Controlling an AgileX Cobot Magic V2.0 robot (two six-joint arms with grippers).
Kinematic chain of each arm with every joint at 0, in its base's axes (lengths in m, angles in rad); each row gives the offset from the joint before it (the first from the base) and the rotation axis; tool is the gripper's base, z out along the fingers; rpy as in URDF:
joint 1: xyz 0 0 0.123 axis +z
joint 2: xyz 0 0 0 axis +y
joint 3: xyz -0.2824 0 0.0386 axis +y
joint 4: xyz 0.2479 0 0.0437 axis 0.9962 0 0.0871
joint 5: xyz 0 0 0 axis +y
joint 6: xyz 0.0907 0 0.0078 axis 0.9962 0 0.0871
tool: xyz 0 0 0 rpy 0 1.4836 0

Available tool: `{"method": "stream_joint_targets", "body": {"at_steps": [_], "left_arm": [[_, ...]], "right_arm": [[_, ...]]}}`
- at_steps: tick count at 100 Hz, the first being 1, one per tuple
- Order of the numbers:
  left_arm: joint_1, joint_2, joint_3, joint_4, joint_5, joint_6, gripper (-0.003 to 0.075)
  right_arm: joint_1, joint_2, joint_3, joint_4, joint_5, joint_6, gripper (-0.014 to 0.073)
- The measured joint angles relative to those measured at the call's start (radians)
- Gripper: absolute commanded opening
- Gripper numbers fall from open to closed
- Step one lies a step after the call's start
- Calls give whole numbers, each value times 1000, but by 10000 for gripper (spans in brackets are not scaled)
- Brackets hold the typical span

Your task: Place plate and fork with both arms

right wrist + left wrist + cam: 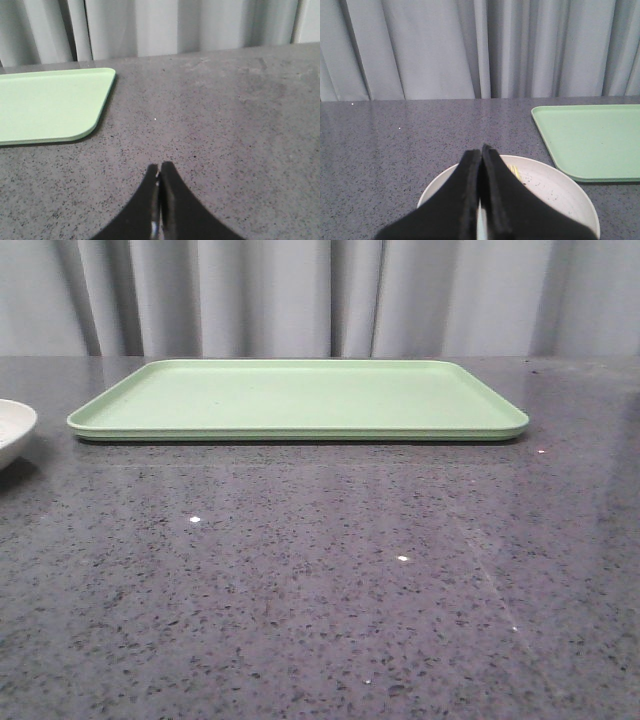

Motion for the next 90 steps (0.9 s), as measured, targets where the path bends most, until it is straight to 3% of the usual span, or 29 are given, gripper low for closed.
{"method": "stream_joint_targets", "body": {"at_steps": [39,51,60,72,82,90], "left_arm": [[0,261,-209,-12,104,0,-17],[0,304,-220,-13,106,0,83],[0,315,-224,-13,106,0,215],[0,315,-227,-14,106,0,379],[0,315,-227,-14,106,0,424],[0,315,-227,-14,106,0,422]], "right_arm": [[0,387,-302,0,148,0,-67],[0,482,-352,0,170,0,-43],[0,530,-372,0,176,0,57],[0,558,-381,0,177,0,281],[0,559,-381,0,177,0,466],[0,559,-381,0,177,0,524]]}}
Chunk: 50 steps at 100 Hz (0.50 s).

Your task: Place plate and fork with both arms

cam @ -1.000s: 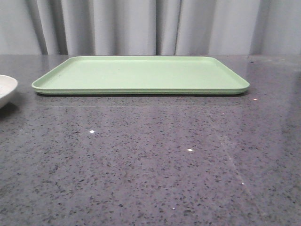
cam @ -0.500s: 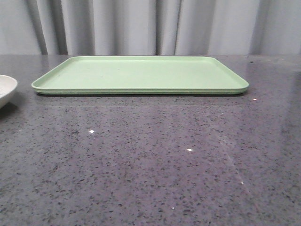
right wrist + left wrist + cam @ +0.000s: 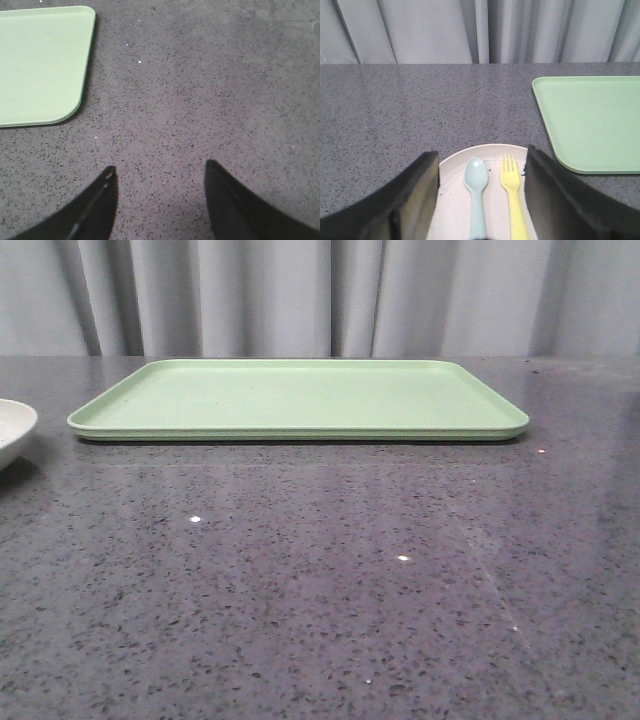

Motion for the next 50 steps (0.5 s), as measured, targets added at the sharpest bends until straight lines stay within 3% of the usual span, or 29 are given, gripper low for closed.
{"method": "stream_joint_targets", "body": {"at_steps": [50], "left_arm": [[0,4,0,14,0,0,419]], "right_arm": [[0,0,0,13,2,0,527]]}}
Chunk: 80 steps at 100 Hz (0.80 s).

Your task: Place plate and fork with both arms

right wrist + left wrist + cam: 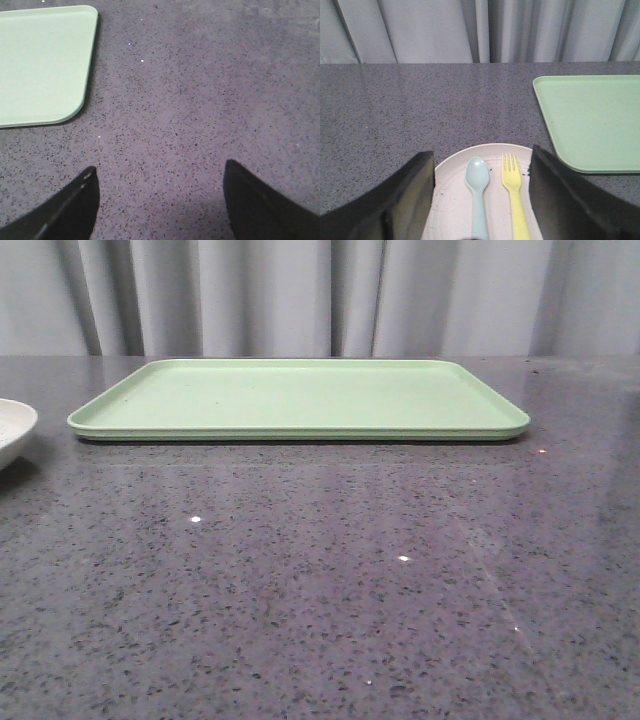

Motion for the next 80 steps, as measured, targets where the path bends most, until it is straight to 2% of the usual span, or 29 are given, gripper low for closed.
{"method": "stream_joint_targets", "body": {"at_steps": [14,33,50,80], "left_arm": [[0,1,-11,62,32,0,419],[42,42,-92,107,169,-48,419],[95,135,-184,119,267,-67,419],[102,329,-286,146,396,-69,419]], "right_arm": [[0,0,0,0,0,0,527],[0,0,0,2,0,0,527],[0,0,0,2,1,0,527],[0,0,0,2,1,0,527]]}}
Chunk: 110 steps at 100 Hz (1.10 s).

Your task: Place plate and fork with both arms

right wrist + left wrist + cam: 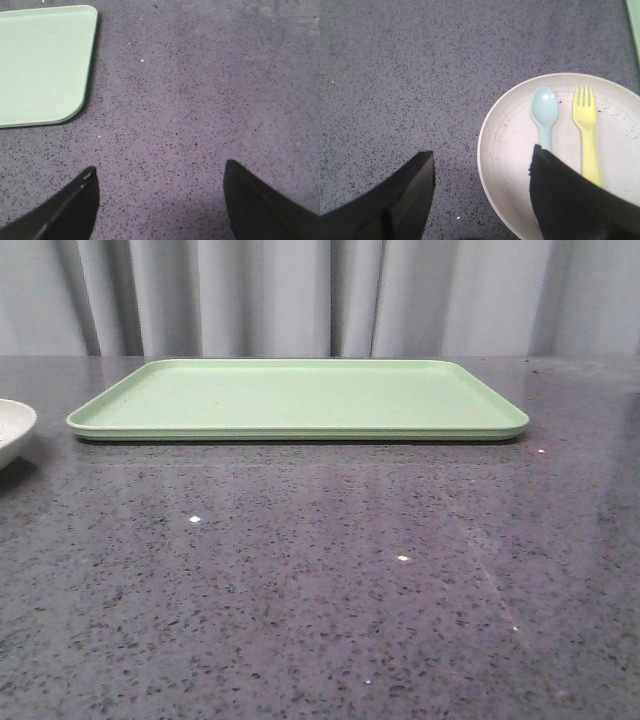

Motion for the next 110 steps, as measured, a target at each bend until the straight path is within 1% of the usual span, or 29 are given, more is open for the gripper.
{"method": "stream_joint_targets", "body": {"at_steps": [18,30,52,65,85,110], "left_arm": [[6,127,-57,5,21,-1,419],[31,235,-92,-5,29,8,419],[111,391,-140,-151,36,149,419],[139,476,-153,-175,36,184,419],[147,571,-154,-178,29,213,419],[147,643,-156,-180,12,226,419]], "right_arm": [[0,0,0,0,6,0,527],[0,0,0,0,8,0,527],[0,0,0,0,8,0,527],[0,0,0,0,8,0,527],[0,0,0,0,12,0,527],[0,0,0,2,15,0,527]]}}
